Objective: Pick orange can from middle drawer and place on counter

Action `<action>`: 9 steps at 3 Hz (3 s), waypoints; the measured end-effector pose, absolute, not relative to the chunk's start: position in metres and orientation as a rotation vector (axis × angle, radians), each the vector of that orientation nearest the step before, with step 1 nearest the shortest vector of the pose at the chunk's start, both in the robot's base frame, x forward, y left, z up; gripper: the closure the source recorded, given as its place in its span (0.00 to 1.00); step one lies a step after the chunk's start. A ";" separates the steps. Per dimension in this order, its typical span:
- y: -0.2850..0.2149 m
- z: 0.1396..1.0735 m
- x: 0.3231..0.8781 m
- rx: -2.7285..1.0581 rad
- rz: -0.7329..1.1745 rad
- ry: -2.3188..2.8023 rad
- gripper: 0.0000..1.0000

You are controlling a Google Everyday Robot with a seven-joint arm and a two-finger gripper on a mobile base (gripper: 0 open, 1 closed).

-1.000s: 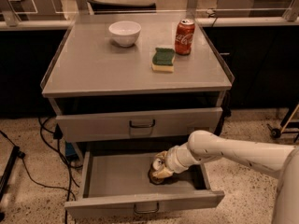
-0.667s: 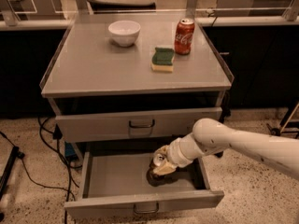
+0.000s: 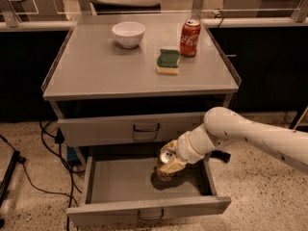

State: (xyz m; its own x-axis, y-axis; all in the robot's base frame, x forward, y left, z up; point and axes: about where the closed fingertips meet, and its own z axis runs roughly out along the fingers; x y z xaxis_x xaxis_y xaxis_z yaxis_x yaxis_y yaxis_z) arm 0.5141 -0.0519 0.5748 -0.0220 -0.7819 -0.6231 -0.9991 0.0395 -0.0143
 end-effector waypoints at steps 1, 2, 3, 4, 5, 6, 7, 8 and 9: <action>-0.048 0.607 0.515 -1.780 0.604 1.851 1.00; -0.045 0.682 0.518 -1.740 0.576 1.868 1.00; -0.042 0.771 0.518 -1.728 0.490 1.885 1.00; -0.027 0.900 0.512 -1.754 0.318 1.884 1.00; -0.027 0.899 0.513 -1.749 0.322 1.885 1.00; -0.028 0.919 0.518 -1.720 0.330 1.891 1.00; -0.032 0.950 0.532 -1.676 0.351 1.918 1.00; -0.034 0.969 0.553 -1.626 0.380 1.919 1.00; -0.030 0.975 0.581 -1.585 0.417 1.907 1.00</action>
Offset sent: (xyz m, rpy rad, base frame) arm 0.0063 0.0029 0.1668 0.0142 -0.0465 -0.0855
